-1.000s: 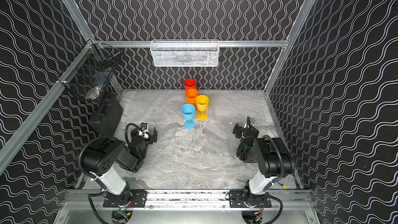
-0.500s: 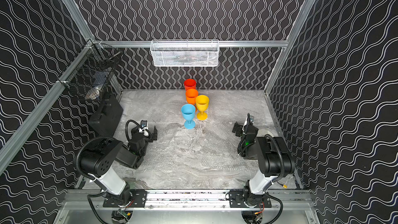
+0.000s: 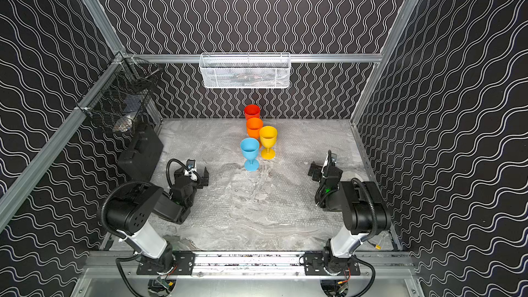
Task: Unpack wine glasses from bubble wrap
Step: Reset both arms
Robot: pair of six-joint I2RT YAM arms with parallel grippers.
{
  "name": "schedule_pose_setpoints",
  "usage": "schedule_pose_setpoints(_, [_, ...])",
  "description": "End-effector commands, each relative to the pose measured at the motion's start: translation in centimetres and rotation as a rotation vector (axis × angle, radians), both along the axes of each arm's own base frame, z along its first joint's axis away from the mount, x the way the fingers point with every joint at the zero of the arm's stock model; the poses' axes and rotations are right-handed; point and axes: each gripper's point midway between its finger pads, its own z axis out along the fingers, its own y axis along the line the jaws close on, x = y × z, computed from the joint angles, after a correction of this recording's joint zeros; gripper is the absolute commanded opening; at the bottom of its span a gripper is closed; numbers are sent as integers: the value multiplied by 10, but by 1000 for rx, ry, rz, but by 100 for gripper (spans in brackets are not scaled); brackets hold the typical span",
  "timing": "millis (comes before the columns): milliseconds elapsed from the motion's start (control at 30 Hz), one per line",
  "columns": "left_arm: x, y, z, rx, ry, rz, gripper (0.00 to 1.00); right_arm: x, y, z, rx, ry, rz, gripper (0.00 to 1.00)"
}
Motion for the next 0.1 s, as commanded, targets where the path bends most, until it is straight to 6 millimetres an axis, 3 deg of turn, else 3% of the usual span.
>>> schedule_pose_setpoints(0, [4,0,8,-23,-23,0,100,3,1,5,1,-20,5,100])
schedule_pose_setpoints(67, [4,0,8,-23,-28,1,100,3,1,5,1,-19,5,100])
